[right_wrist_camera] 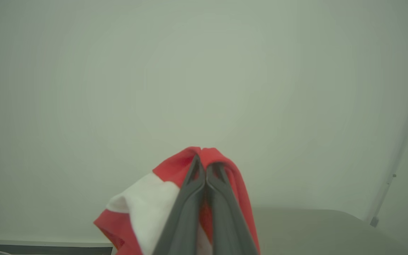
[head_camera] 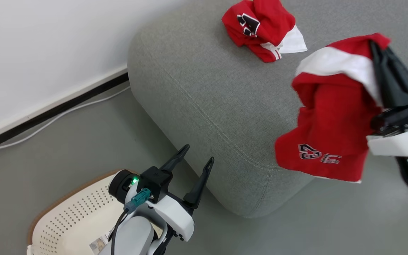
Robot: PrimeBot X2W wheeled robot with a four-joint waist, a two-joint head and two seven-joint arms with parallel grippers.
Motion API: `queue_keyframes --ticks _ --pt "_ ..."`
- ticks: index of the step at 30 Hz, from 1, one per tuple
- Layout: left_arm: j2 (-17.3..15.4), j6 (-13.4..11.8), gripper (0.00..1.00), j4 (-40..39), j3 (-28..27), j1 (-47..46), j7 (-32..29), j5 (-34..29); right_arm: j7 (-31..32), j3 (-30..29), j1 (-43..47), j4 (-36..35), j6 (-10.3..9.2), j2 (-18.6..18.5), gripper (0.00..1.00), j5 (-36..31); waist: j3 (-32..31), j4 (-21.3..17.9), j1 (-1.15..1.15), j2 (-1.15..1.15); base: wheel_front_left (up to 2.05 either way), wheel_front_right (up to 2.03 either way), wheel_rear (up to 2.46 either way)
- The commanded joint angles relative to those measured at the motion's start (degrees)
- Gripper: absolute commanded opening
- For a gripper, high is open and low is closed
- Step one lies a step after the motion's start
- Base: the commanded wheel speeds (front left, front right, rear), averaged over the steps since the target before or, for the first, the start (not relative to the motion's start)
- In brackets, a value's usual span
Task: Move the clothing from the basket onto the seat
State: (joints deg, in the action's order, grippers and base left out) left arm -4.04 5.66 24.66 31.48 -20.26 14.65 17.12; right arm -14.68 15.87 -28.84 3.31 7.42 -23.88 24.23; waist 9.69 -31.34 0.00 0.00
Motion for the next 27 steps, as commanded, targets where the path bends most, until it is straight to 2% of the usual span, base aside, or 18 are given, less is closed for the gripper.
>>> queue_keyframes --ticks 1,10,17,27 --pt "0.1 0.4 1.0 -1.0 -1.4 -2.1 0.3 -0.3 -0.3 -0.6 -0.8 -0.9 0.07 -1.5 0.0 -0.5 1.2 -0.1 0.0 0.0 0.0 0.0 0.0" --pt "-0.5 0.6 1.0 0.6 0.3 -4.8 0.1 -2.3 -0.3 -6.1 -9.2 4.6 0.07 -3.5 0.0 -2.1 9.0 -0.3 0.0 0.0 0.0 0.0 0.0" --pt "-0.7 0.6 1.0 0.4 2.6 -8.2 -2.0 -4.5 -0.3 -11.0 -18.3 10.9 0.07 -6.5 0.0 -4.7 16.9 2.0 0.0 0.0 0.0 0.0 0.0" --pt "-0.6 0.5 1.0 -0.9 5.1 -13.4 -3.6 -7.0 -0.3 -16.0 -32.5 24.3 0.07 -11.7 0.0 -10.4 26.0 6.1 0.0 0.0 0.0 0.0 0.0"
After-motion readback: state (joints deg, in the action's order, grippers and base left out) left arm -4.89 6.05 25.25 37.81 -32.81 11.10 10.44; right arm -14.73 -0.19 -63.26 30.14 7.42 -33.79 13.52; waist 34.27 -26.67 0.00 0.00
